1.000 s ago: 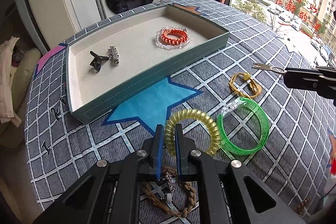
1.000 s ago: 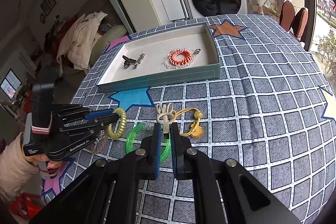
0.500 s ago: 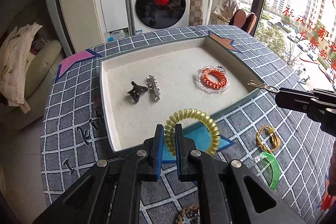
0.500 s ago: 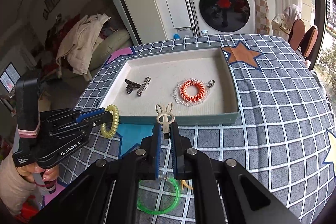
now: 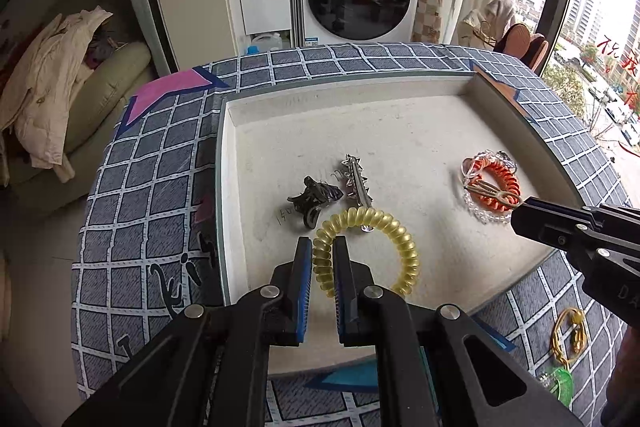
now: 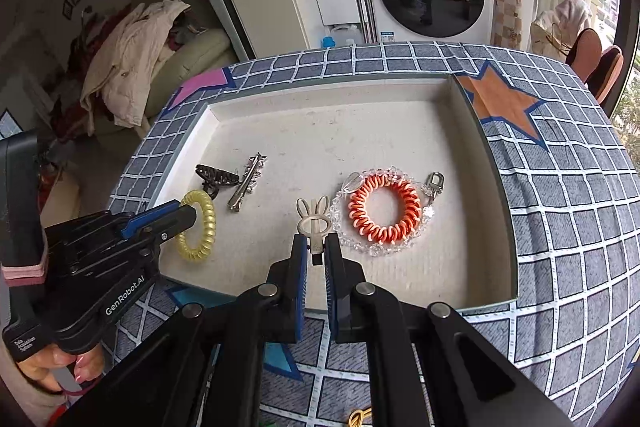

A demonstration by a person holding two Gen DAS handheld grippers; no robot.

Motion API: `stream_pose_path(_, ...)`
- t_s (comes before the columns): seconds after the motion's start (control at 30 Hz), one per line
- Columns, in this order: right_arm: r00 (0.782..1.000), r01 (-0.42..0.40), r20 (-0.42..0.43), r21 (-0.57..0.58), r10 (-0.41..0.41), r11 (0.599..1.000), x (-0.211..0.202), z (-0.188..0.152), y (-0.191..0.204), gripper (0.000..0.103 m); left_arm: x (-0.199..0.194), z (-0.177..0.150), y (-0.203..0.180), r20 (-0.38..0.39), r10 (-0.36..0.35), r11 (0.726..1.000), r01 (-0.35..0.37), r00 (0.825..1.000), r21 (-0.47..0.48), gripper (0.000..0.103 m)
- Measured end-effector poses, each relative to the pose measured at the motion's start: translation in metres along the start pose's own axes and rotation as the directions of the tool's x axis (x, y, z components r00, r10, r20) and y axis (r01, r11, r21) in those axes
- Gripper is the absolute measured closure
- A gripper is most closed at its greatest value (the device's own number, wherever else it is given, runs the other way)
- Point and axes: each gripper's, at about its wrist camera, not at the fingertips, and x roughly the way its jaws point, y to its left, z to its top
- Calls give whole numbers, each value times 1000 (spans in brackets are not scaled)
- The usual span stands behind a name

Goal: Organize jewelry
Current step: 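Open both grippers to drop the coil bracelet and bunny keychain in the tray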

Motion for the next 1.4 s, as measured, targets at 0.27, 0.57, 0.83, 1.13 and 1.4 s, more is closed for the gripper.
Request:
stream_pose_path(0.27, 996, 91, -16, 37, -90, 995, 19, 6, -20, 94, 18, 2, -3, -19, 49, 999, -49, 999, 2, 73)
stream_pose_path(0.57, 991, 130, -25, 56, -129, 990, 23, 4, -31, 93, 21, 2, -11, 8, 107, 994, -107, 994, 30, 73)
stream_pose_path(0.83, 992, 129, -21, 67, -128, 989, 17, -1, -32, 53, 13, -3, -13, 20, 104, 994, -104, 994, 19, 73)
stream_pose_path(1.13, 994, 99, 41, 78, -103, 992, -12, -8, -26, 50, 2, -8, -13, 33, 97, 995, -98, 995, 15, 72)
stream_pose_path(1.4, 993, 89, 70, 78, -94, 993, -37, -26, -15, 47, -12, -16, -10, 42, 72, 997, -72, 996, -8, 72)
